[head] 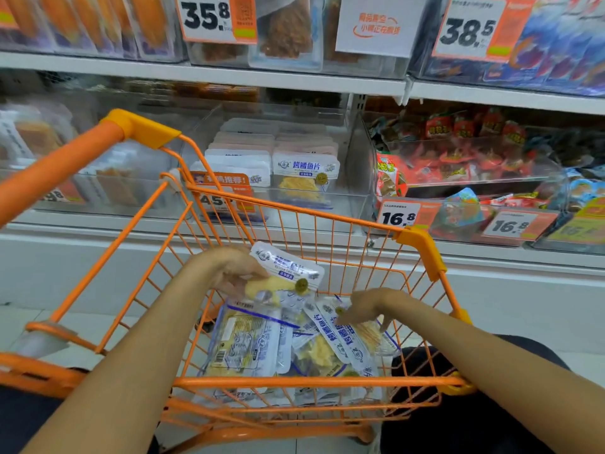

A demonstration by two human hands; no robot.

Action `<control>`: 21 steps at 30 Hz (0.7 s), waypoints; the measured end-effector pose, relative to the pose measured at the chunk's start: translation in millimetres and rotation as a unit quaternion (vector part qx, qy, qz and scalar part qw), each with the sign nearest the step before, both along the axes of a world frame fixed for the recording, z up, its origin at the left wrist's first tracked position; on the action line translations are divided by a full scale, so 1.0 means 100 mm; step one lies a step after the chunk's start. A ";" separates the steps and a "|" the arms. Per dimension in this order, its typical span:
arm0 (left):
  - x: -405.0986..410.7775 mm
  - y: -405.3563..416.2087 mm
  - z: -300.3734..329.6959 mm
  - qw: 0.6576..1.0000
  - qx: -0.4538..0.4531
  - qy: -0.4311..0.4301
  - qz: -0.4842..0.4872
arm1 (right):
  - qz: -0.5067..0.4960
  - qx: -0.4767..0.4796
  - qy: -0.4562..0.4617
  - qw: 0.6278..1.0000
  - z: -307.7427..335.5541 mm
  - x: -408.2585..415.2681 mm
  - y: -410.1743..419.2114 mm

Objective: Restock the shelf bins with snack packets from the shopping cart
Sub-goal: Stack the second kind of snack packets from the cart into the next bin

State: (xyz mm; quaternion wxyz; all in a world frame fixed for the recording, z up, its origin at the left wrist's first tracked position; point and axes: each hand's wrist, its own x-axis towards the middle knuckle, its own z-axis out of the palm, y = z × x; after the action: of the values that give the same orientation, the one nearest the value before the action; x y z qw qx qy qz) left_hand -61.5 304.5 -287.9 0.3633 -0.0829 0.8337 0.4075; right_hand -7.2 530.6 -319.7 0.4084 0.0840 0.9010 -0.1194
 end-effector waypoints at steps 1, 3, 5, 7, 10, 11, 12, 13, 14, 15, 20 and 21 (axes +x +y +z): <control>0.00 0.00 0.00 1.000 -0.012 -0.002 0.001 | 0.004 0.011 -0.020 1.000 -0.07 0.01 0.00; 0.00 0.01 0.03 1.000 -0.017 -0.001 0.006 | 0.016 0.013 -0.029 0.999 -0.12 -0.01 0.02; 0.01 0.01 0.06 1.000 -0.018 -0.003 0.010 | 0.014 -0.015 -0.041 0.999 -0.15 -0.04 0.07; 0.02 0.02 0.07 1.000 -0.023 0.002 0.019 | 0.043 -0.021 -0.044 0.998 -0.13 -0.05 0.10; 0.03 0.03 0.09 0.999 -0.025 0.014 0.029 | 0.036 -0.035 -0.082 0.995 -0.08 -0.05 0.10; 0.04 0.04 0.10 0.999 -0.028 0.010 0.022 | 0.043 -0.028 -0.087 0.995 -0.07 -0.05 0.10; 0.03 0.03 0.09 0.999 -0.032 0.005 0.015 | 0.082 0.004 -0.082 0.993 -0.05 -0.05 0.09; 0.02 0.03 0.08 0.999 -0.036 0.002 0.008 | 0.140 0.058 -0.070 0.986 -0.04 -0.04 0.09; 0.02 0.03 0.07 0.999 -0.037 0.000 0.004 | 0.194 0.108 -0.045 0.974 -0.04 -0.03 0.08; 0.02 0.03 0.07 0.999 -0.034 -0.005 0.005 | 0.225 0.139 -0.033 0.964 0.00 -0.01 0.07; 0.00 0.03 0.06 1.000 -0.007 -0.005 0.028 | 0.109 -0.132 0.015 0.985 0.26 -0.09 0.11; 0.01 0.03 0.07 0.999 -0.001 -0.004 0.038 | 0.073 -0.202 0.029 0.976 0.31 -0.10 0.10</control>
State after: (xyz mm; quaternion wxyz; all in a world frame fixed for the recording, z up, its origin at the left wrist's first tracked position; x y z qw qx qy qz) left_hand -60.7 307.1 -281.3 0.3506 -0.1165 0.8288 0.4202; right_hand -17.2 540.9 -288.9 0.3988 -0.0702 0.8733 -0.2711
